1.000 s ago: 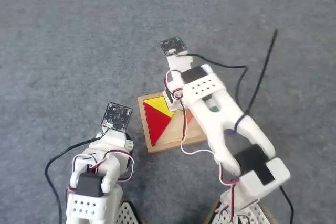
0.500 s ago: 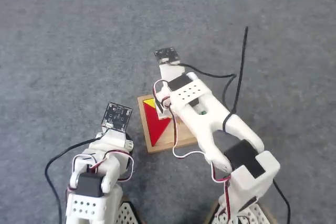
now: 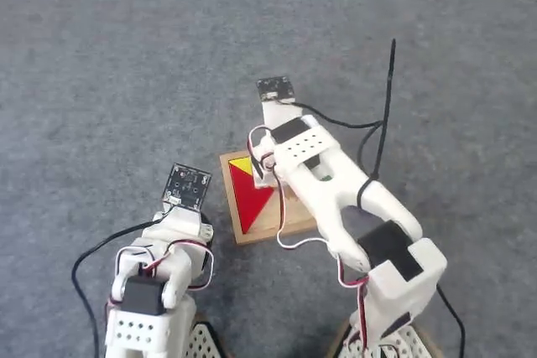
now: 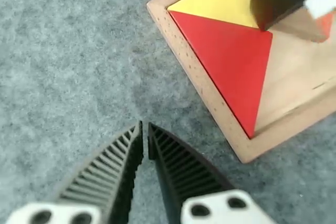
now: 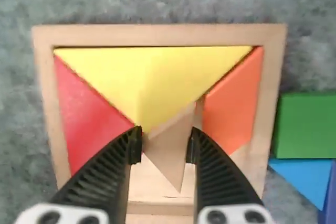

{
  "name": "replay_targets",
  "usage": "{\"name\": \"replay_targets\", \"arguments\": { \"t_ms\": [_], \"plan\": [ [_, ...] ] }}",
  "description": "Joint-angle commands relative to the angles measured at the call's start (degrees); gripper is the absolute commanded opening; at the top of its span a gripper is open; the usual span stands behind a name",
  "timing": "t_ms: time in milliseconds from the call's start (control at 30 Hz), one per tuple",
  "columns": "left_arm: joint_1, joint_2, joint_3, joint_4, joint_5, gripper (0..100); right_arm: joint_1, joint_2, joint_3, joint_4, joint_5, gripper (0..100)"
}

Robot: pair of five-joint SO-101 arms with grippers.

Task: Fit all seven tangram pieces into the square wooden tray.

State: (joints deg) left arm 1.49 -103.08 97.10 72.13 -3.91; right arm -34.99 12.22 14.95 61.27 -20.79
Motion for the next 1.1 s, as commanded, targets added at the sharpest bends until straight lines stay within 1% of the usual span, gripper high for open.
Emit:
{"name": "replay_targets", "arguments": {
  "t_ms": [0, 233, 433, 733, 800, 967, 1067],
  "plan": [
    [-0.2, -1.1, -0.6, 0.2, -0.2, 2, 1.2, -0.7, -0.7, -0.5, -0.8, 4.2],
    [-0.2, -1.1, -0.6, 0.2, -0.2, 2, 0.9, -0.8, -0.7, -0.5, -0.4, 4.3],
    [-0.2, -1.1, -0.6, 0.2, -0.2, 2, 0.8, -1.0, -0.7, -0.4, 5.0, 4.3],
    [-0.2, -1.1, -0.6, 0.2, -0.2, 2, -0.1, -1.1, -1.1, 1.3, 5.3, 4.9],
    [-0.2, -1.1, -0.6, 0.2, -0.2, 2, -0.6, -1.1, -1.1, 1.3, 4.9, 8.6],
    [-0.2, -1.1, -0.6, 0.2, -0.2, 2, -0.7, -1.0, -1.1, 1.5, 4.9, 23.0],
    [-0.2, -1.1, -0.6, 0.2, -0.2, 2, -0.7, -1.1, -1.1, 1.5, 5.1, 28.0]
  ]
}}
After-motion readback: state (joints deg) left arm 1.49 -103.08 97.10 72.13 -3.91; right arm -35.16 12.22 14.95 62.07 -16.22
